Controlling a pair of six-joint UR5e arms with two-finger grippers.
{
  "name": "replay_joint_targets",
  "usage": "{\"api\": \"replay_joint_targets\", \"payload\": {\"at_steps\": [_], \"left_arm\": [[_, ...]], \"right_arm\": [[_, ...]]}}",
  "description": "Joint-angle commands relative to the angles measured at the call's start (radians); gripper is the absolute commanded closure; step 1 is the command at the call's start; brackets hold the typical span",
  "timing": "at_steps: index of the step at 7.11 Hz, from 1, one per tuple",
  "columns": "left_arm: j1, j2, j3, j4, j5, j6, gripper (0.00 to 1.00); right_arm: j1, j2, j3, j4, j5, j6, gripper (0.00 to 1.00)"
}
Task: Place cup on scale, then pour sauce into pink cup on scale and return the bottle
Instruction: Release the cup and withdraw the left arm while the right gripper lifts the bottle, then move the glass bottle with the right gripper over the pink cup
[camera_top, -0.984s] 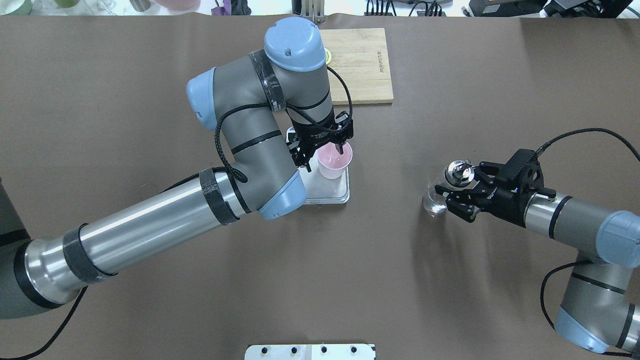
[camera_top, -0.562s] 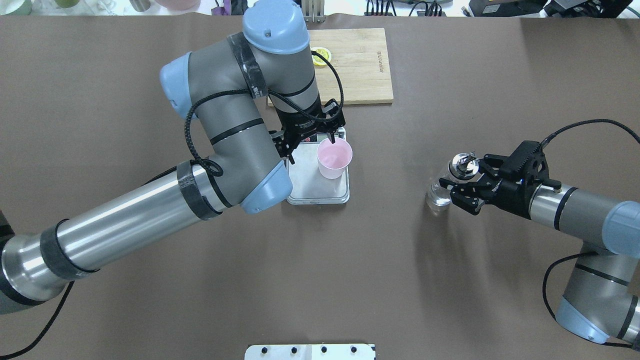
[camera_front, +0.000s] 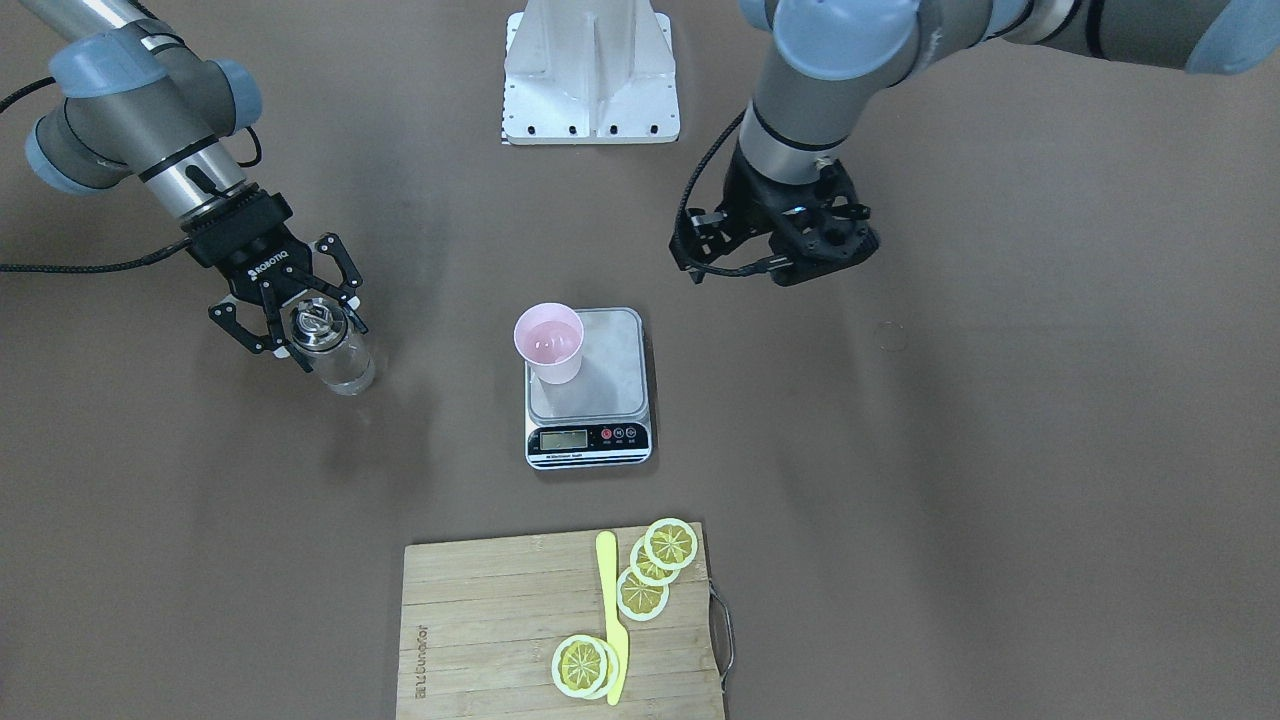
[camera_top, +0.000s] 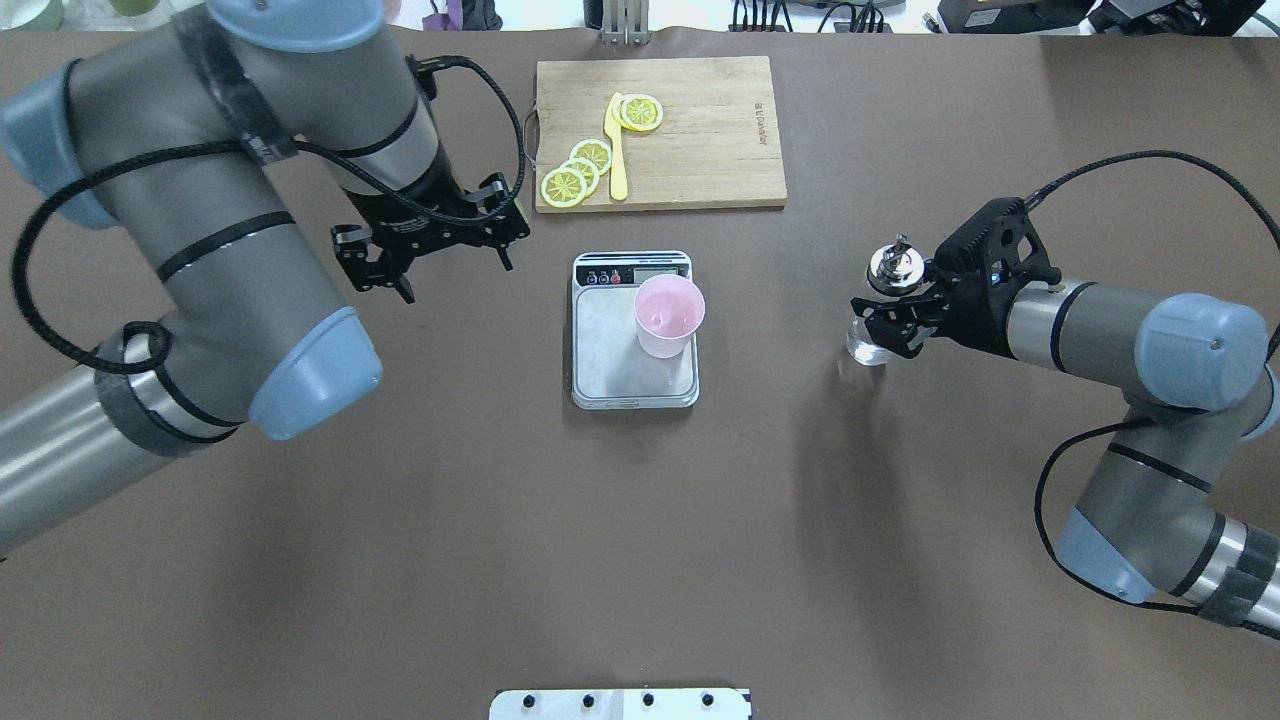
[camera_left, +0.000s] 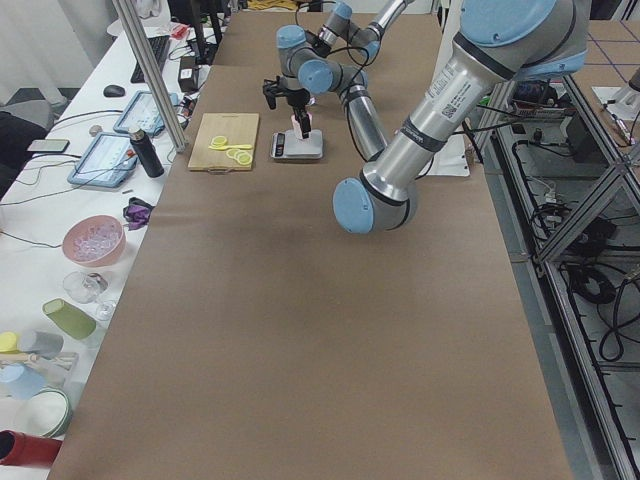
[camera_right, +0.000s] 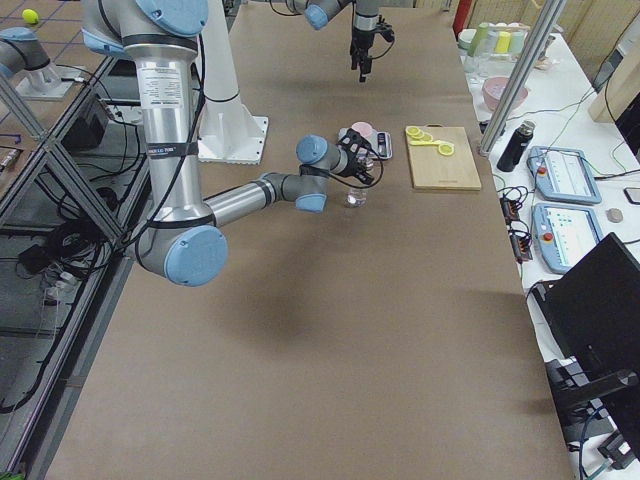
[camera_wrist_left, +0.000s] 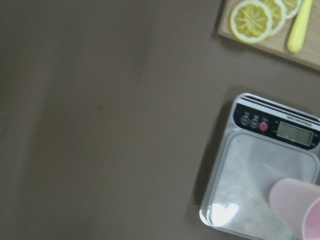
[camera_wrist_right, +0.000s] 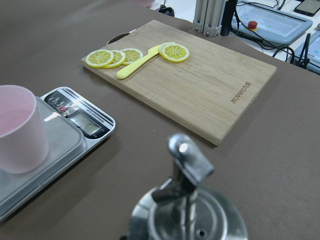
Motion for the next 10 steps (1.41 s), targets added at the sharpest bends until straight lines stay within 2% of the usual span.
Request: {"api": "replay_joint_targets", "payload": {"at_steps": [1,3,5,6,7,8,9,10], "left_arm": [[-0.127,0.110,-0.029,0.008,0.001,0.173,0.01],[-0.286,0.238,-0.020,0.001,-0.003,0.438,0.01],[-0.435,0.350,-0.014,-0.002,-0.005,0.690,0.01],[-0.504,0.383,0.023,-0.004,-0.035,0.813,0.01],[-0.552,0.404,0.075,-0.021,-0.078,0.925,0.01],[-0.578,0.455,0.101,-0.072,-0.079,0.990,0.01],[-0.627,0.516,0.139,-0.161,-0.086,1.045,0.01],[-0.653,0.571,0.187,-0.230,-0.143,1.103,0.01]], "right_arm": [[0.010,0.073,0.078,-0.271,0.004,-0.030,1.00],[0.010,0.175,0.174,-0.623,-0.006,-0.083,1.00],[0.007,0.245,0.185,-0.830,-0.022,-0.151,1.00],[0.004,0.298,0.186,-0.946,-0.057,-0.230,1.00],[-0.017,0.343,0.185,-1.037,-0.086,-0.255,1.00],[-0.029,0.376,0.183,-1.108,-0.138,-0.329,1.00],[-0.046,0.387,0.183,-1.134,-0.169,-0.366,1.00],[-0.068,0.389,0.176,-1.134,-0.193,-0.387,1.00]]}}
